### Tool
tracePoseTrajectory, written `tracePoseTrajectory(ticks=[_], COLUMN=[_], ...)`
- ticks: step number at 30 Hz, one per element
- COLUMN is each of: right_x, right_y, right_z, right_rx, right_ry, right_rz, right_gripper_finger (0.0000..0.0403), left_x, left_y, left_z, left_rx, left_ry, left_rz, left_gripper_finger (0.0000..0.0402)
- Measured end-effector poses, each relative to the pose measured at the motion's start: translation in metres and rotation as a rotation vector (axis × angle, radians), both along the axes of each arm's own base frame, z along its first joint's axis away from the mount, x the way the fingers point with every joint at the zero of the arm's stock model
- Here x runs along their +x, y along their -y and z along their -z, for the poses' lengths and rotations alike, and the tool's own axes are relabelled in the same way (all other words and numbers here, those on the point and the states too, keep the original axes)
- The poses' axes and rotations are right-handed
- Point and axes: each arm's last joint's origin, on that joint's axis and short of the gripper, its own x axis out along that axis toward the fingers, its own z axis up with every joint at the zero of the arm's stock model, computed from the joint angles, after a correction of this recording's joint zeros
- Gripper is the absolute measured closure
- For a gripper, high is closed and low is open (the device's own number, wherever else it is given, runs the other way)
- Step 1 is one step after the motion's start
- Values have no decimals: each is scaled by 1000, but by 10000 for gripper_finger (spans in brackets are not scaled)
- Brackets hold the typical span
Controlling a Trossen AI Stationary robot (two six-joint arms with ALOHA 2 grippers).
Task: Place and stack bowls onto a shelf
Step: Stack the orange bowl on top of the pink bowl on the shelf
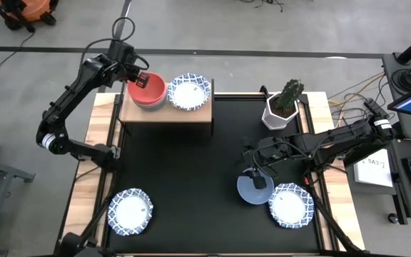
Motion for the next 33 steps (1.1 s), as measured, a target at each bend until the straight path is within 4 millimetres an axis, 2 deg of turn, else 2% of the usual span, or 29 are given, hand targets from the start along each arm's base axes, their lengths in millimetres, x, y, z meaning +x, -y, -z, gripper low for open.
tracePoseTrajectory(ticks=[4, 8, 15, 20, 23, 28, 33], right_x=[0, 0, 0, 1, 1, 1, 2], right_y=[1, 1, 1, 1, 0, 0, 0], right_z=[0, 0, 0, -1, -2, -2, -3], right_rx=[-10, -15, -17, -16, -22, -34, -7], right_ry=[2, 3, 5, 12, 22, 33, 31], right_rz=[16, 13, 14, 14, 10, 3, 18], right_gripper_finger=[225, 225, 225, 225, 225, 225, 225], left_x=[-2, -6, -10, -11, -12, -12, -12], left_y=[17, 42, 78, 87, 88, 89, 100], left_z=[-8, -7, 28, 55, 63, 62, 40], left_rx=[24, 77, 180, 207, 211, 221, 226], left_ry=[57, 150, 346, 403, 414, 424, 523], left_rz=[0, 14, 72, 96, 93, 95, 215], left_gripper_finger=[326, 326, 326, 326, 326, 326, 326])
